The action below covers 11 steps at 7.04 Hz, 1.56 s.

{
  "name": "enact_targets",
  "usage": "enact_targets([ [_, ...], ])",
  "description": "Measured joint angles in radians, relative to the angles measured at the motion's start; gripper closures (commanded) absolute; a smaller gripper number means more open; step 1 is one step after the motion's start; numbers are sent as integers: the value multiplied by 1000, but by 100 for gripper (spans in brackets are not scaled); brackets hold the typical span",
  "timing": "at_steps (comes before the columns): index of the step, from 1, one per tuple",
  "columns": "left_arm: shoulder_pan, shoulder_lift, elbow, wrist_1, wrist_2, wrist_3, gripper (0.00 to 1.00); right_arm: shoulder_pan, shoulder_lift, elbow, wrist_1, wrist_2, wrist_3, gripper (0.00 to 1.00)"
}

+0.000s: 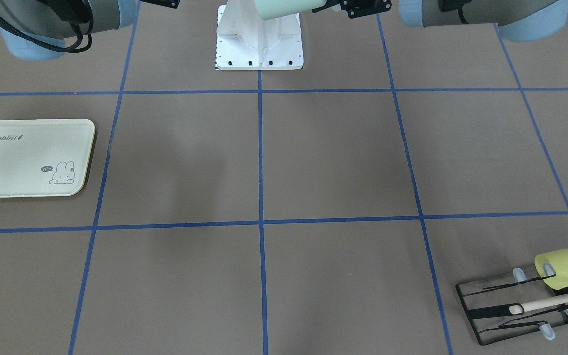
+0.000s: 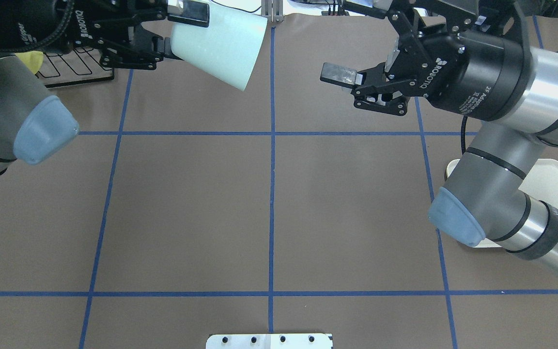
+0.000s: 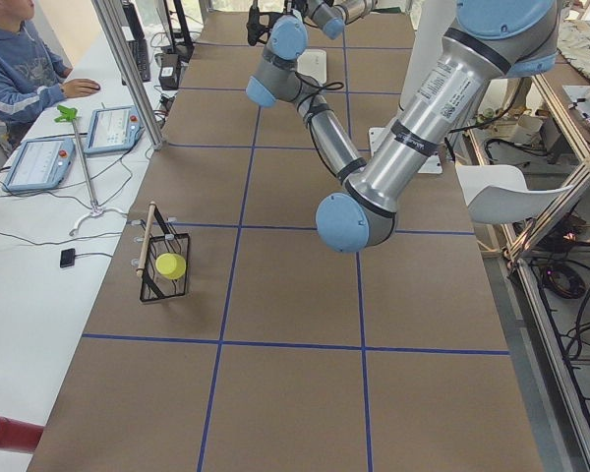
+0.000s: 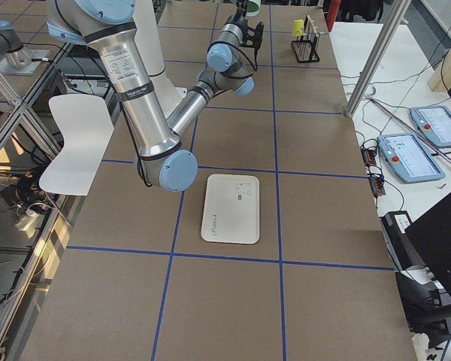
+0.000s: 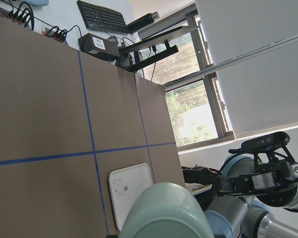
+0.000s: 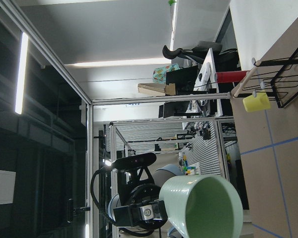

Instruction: Left arm grabs green cup and hands to right arm on tray

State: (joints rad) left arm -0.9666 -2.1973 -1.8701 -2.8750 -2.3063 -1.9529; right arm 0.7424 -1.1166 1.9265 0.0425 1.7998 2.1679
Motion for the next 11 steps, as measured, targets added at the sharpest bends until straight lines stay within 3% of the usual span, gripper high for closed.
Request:
enact_targets([
  [4,73,-8,-9,-36,49,-32,75,-73,3,-3,19,-113,-73,4],
  [8,118,-7,-2,-46,87,-27,75,-86,14,-1,10,-133,-93,5],
  [9,120,-7,1,-46,88,-25,75,-86,16,-1,9,-134,-94,8],
  [11,122,-7,4,-46,89,-23,75,-86,18,-1,2,-133,-94,24],
])
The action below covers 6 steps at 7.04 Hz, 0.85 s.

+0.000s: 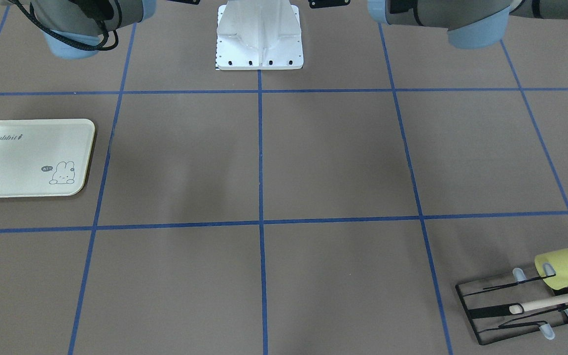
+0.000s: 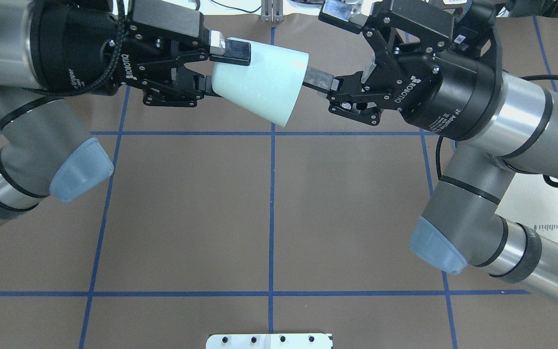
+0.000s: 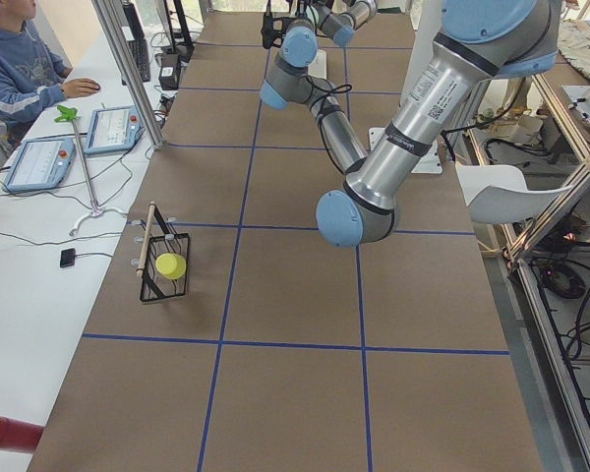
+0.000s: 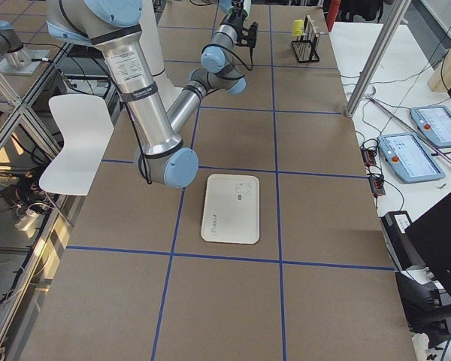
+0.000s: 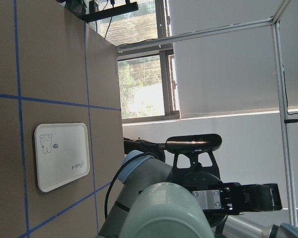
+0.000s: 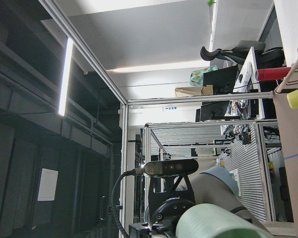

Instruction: Left arm grabs green cup and hands to right arm on tray

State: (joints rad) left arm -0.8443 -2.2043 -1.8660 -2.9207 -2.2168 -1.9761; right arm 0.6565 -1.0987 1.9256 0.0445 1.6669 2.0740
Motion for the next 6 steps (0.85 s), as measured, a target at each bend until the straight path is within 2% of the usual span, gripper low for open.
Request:
enact_targets([
  [1,0,0,0,0,0,0,75,-1,0,1,-15,1,-2,33],
  [2,1,0,0,0,0,0,75,-2,0,1,-28,2,-11,38],
  [6,2,0,2,0,0,0,75,-7,1,7,-38,5,-35,51],
])
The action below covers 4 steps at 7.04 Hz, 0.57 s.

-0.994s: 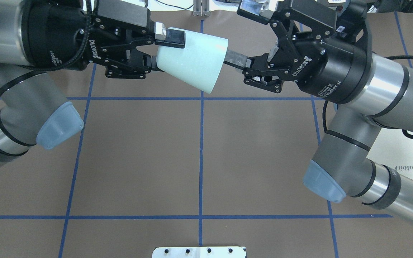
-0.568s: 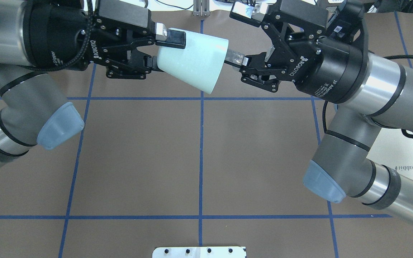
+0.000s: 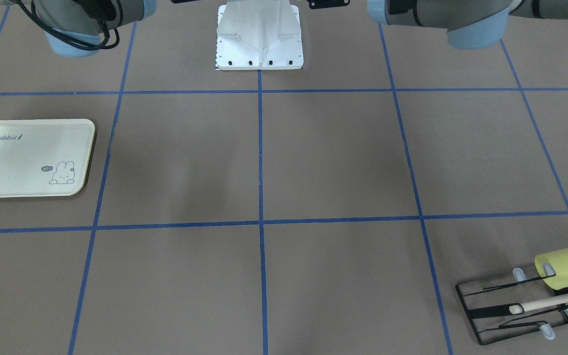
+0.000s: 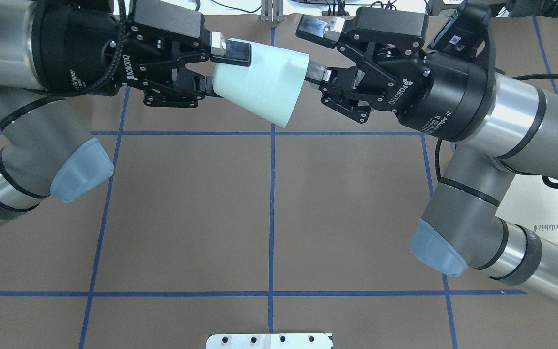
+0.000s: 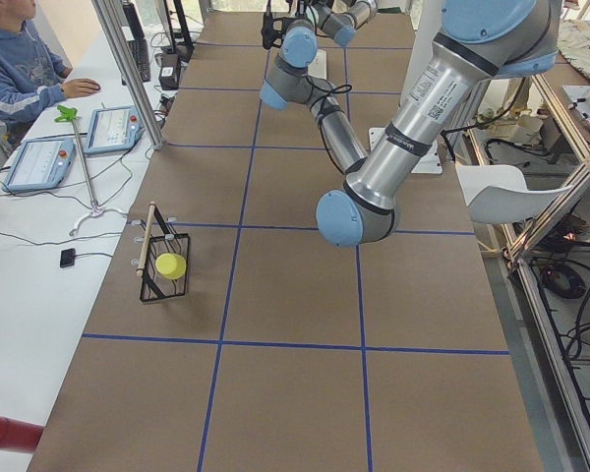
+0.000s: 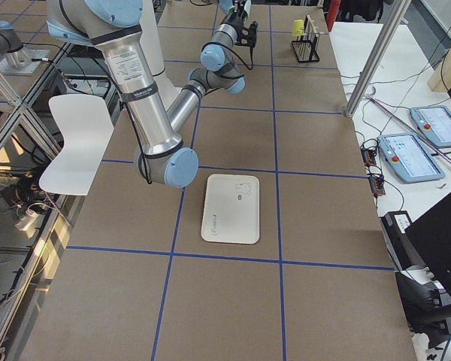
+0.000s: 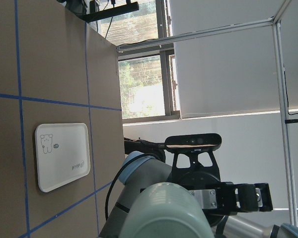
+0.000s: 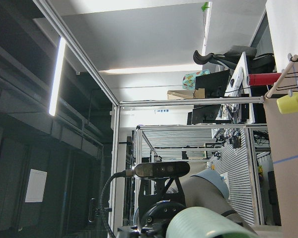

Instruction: Left arm grabs green cup and hands to right arm on tray

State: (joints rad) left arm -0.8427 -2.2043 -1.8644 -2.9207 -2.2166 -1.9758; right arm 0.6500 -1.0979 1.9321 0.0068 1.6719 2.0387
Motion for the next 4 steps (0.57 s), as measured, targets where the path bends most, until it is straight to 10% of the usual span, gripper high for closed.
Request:
enact_targets([
  [4,1,0,4,0,0,0,75,-1,13,9,-40,6,-29,54],
])
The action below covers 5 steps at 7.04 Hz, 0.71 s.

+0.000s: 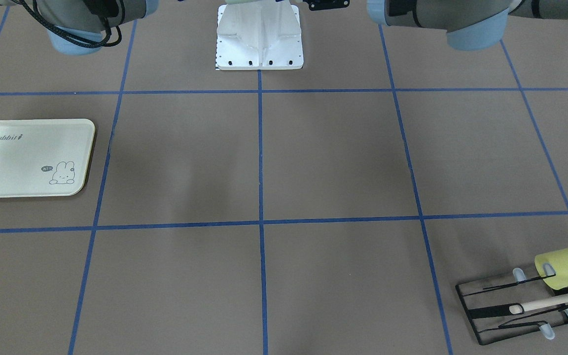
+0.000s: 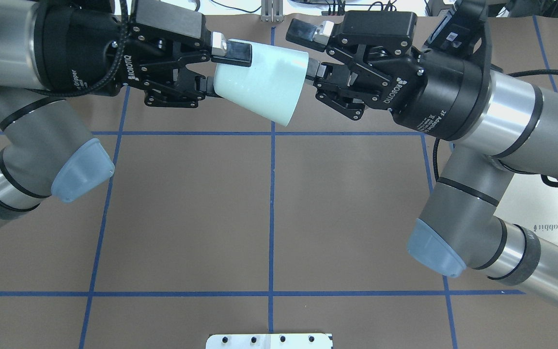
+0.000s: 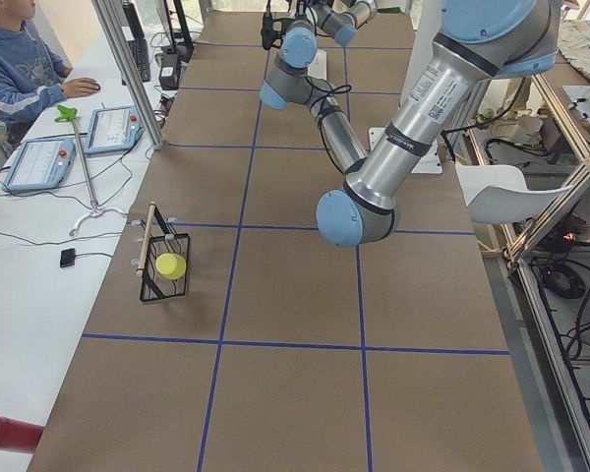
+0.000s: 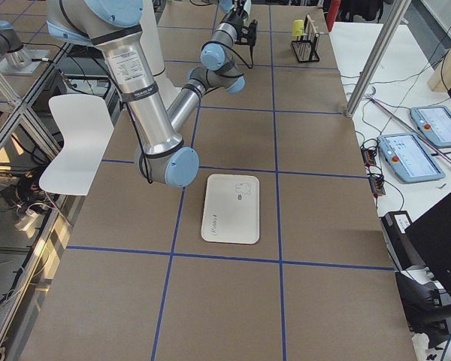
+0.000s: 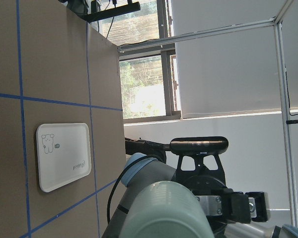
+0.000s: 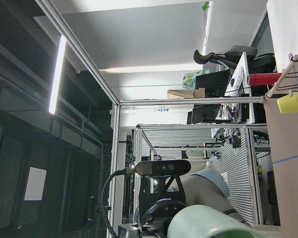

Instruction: Left arm grabs green cup and hands to right arm on tray

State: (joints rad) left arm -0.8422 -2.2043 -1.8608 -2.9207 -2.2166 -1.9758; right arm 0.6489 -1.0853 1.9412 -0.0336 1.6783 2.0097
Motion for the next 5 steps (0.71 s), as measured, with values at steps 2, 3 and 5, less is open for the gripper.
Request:
enact_targets([
  [2,0,0,0,0,0,0,75,1,0,8,-33,4,-10,60],
  [3,0,0,-1,0,0,0,75,1,0,12,-52,6,-16,67],
  [5,0,1,-1,0,0,0,75,1,0,28,-86,14,-21,75],
])
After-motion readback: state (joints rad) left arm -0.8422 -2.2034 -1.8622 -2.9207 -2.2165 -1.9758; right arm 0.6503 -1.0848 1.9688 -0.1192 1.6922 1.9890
